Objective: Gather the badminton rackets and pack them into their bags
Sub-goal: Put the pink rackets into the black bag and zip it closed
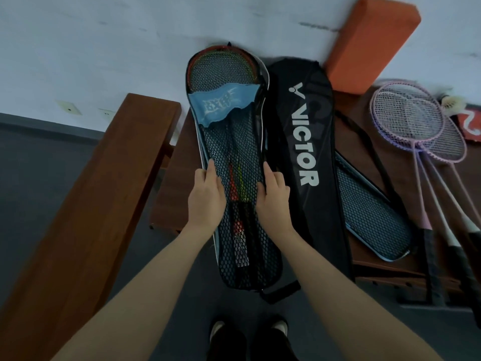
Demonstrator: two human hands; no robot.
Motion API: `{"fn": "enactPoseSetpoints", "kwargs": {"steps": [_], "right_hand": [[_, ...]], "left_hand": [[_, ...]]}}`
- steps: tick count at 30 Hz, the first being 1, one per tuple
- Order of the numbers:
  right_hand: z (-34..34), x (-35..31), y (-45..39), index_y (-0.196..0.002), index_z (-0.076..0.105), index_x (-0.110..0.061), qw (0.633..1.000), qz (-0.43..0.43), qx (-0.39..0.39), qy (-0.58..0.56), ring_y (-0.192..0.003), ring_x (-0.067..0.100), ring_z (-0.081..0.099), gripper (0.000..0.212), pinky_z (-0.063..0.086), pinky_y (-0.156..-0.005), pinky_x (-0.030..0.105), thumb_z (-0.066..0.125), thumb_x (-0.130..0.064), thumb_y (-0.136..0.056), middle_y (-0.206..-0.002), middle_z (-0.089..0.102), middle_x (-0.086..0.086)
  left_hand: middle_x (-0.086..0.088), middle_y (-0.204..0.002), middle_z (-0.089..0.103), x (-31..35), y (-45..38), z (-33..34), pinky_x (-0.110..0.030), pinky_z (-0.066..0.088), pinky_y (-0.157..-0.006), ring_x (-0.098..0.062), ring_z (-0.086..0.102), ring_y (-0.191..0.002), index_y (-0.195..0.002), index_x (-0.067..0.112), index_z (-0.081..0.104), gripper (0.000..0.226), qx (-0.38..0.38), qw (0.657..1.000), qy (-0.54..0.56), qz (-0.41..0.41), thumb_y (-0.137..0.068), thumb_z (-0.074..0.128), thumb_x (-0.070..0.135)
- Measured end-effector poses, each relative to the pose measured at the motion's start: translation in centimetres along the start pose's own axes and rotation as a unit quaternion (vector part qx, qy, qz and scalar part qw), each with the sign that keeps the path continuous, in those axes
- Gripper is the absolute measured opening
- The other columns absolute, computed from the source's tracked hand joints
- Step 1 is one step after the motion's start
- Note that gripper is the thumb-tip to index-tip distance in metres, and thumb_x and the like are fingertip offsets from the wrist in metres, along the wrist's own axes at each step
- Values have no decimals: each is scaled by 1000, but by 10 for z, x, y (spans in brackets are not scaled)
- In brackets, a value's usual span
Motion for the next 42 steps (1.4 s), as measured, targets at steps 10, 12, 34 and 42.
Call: {"fn": "enactPoseSetpoints", "kwargs": {"steps": [10,12,34,42], "right_hand": [[9,29,-3,-137,40,-15,985,57,-115,111,-116,25,39,47,27,-99,40,43,-36,-96,-129,45,6],[-6,35,3,-134,44,-14,990,65,-103,75,-118,23,38,43,25,-100,38,44,-33,-96,-129,45,5],[-66,216,-65,-130,42,-16,975,158,-156,11,-109,18,53,50,23,-94,34,60,-30,-86,-117,60,1],[-99,209,-76,-135,46,-11,986,81,-56,-133,-93,19,58,50,51,-81,42,52,-16,-86,-110,61,6]], "left_hand": [[-22,-146,30,-9,-3,15,-50,30,-104,-40,31,-131,-133,6,45,50,-82,977,-195,16,-93,48,36],[-22,-142,37,8,0,13,-50,34,-102,-40,37,-127,-129,4,50,48,-67,979,-183,55,-91,53,33],[-10,-131,48,147,-28,166,-41,40,-91,-31,44,-120,-126,18,52,38,-182,965,-188,-6,-93,46,35],[-10,-119,58,159,-33,175,-44,46,-85,-32,53,-111,-116,15,60,34,-153,977,-150,20,-88,52,34]]}}
Point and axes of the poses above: each hand's wrist, its own y-axis away from the middle knuckle, its own z-axis out of the palm, x = y × z, the point moved 8 cm from there along -y, towards the middle knuckle
